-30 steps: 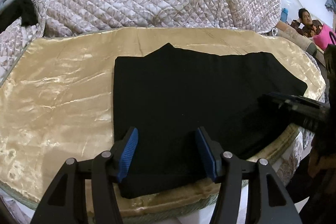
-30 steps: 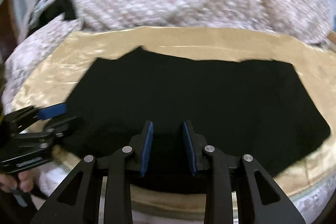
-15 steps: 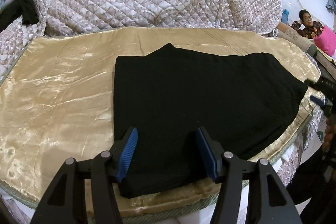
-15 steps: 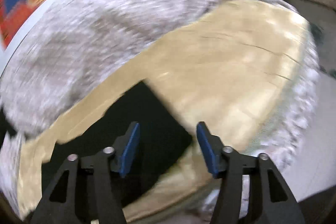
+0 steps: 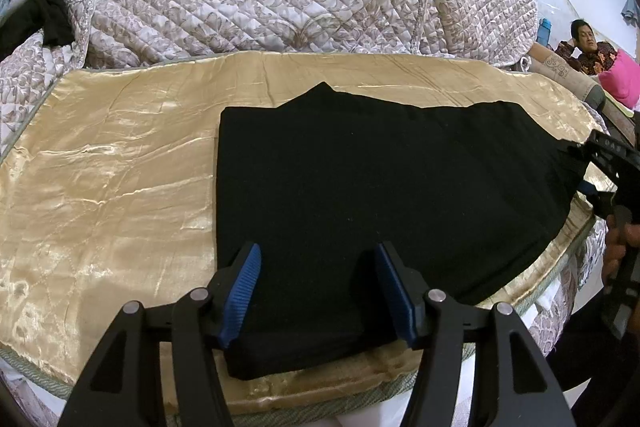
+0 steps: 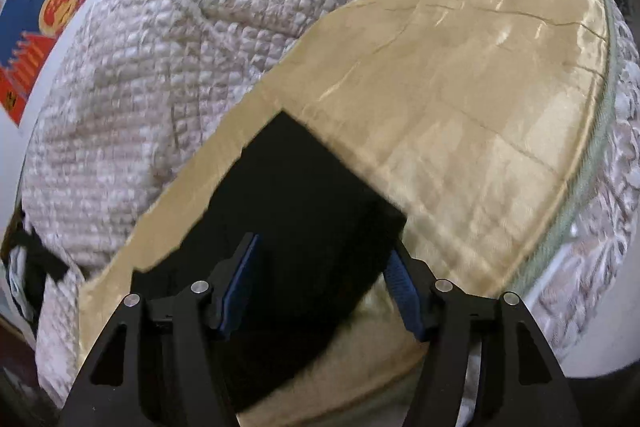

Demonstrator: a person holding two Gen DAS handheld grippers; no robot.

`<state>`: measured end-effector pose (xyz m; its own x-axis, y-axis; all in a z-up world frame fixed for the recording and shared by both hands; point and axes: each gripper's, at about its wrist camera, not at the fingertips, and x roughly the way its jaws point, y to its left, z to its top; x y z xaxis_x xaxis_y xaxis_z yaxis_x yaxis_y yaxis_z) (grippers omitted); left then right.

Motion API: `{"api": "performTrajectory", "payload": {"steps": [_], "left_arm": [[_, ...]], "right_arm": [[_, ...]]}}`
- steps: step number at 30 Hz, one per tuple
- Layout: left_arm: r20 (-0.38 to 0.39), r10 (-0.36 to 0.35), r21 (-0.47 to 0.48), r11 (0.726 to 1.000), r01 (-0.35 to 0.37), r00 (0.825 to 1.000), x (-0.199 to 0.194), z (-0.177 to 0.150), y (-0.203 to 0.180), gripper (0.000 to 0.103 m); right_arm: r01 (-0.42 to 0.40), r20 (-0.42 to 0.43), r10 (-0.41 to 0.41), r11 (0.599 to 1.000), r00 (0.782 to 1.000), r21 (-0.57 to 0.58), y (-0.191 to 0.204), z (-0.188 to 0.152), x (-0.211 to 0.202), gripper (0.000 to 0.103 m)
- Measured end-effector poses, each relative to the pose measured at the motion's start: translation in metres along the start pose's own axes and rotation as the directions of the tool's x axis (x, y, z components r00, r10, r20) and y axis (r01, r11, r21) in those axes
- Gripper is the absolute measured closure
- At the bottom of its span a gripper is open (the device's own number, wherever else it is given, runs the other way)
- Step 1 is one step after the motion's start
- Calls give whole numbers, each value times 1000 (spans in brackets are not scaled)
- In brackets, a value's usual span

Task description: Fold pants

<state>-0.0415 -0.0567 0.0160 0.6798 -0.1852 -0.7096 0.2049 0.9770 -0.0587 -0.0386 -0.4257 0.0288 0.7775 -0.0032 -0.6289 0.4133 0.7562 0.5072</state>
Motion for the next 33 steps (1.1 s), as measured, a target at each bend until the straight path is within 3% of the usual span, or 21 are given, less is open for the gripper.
{"api": "performTrajectory", "payload": {"steps": [2,4,9,14,18,22,27,33], "left_arm": [[-2,-2,-1,1000,2,1000,0,0,0,40],[-3,2,7,1000,-2,1000,0,1,-1,40],[19,-2,-10,1000,2,1000,-8,7,3,40],[52,29,-78,997,-25,998,-16,16,25,40],[49,70,-148,987,-62,996,-18,21,50,40],[46,108,-212,973,-95,993,-20,23,71,40],[35,152,-260,956,-138,988,-22,21,92,40],[20,157,-297,944,-145,987,-23,16,107,40]], "right_arm": [[-11,0,11,1000,1000,2,2,4,2,44],[-42,-9,42,999,999,-9,5,5,3,78],[-60,-32,58,996,998,-58,17,9,5,80],[-184,-34,181,970,983,-160,54,11,-17,82],[-294,-69,286,912,956,-287,104,-1,-36,82],[-393,-163,358,827,919,-403,159,-28,-40,82],[-462,-296,358,735,886,-495,203,-79,-25,82],[-495,-467,236,653,852,-574,221,-154,18,82]]}}
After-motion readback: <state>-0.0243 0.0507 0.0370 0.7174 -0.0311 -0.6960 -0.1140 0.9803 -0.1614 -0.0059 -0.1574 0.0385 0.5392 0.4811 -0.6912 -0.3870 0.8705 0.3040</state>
